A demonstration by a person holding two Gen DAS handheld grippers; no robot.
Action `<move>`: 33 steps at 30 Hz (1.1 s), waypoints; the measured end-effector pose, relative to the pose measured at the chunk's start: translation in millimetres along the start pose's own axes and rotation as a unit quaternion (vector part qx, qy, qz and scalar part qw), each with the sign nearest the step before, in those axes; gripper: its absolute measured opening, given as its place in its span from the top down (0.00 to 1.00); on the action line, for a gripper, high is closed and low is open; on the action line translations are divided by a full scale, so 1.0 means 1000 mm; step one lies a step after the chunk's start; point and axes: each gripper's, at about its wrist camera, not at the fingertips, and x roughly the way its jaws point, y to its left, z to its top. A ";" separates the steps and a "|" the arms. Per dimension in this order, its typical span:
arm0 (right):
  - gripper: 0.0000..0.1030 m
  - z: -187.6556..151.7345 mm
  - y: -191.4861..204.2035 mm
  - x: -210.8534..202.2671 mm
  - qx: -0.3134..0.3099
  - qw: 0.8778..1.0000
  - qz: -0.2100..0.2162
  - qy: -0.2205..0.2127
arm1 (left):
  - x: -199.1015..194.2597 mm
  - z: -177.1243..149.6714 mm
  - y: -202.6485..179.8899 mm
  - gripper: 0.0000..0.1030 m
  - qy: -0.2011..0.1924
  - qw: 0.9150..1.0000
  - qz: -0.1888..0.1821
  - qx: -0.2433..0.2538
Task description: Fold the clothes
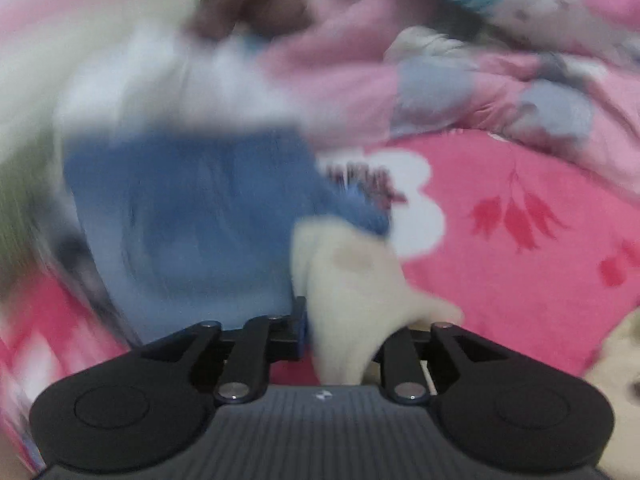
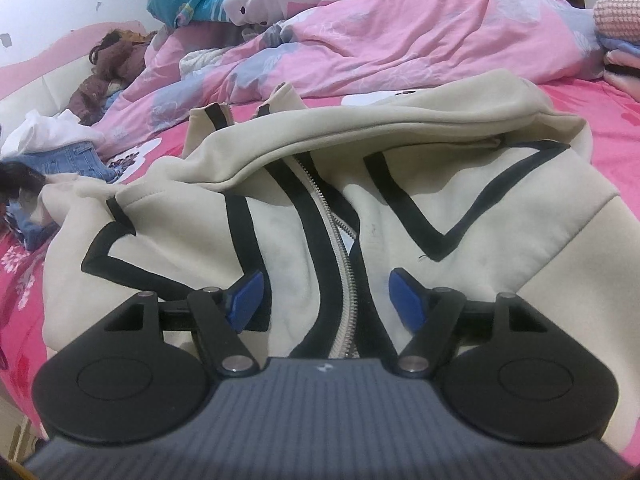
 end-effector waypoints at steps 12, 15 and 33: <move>0.21 0.008 0.016 -0.006 -0.040 0.999 -0.022 0.027 | -0.067 -0.007 0.039 0.51 -0.094 0.989 -0.073 -0.089; 0.21 0.019 0.027 -0.026 -0.088 0.995 -0.047 0.023 | -0.057 0.001 0.021 0.51 -0.121 0.988 -0.071 -0.063; 0.22 0.084 0.100 0.057 -0.409 0.910 -0.048 0.037 | 0.030 0.031 0.068 0.32 -0.014 0.975 -0.145 -0.167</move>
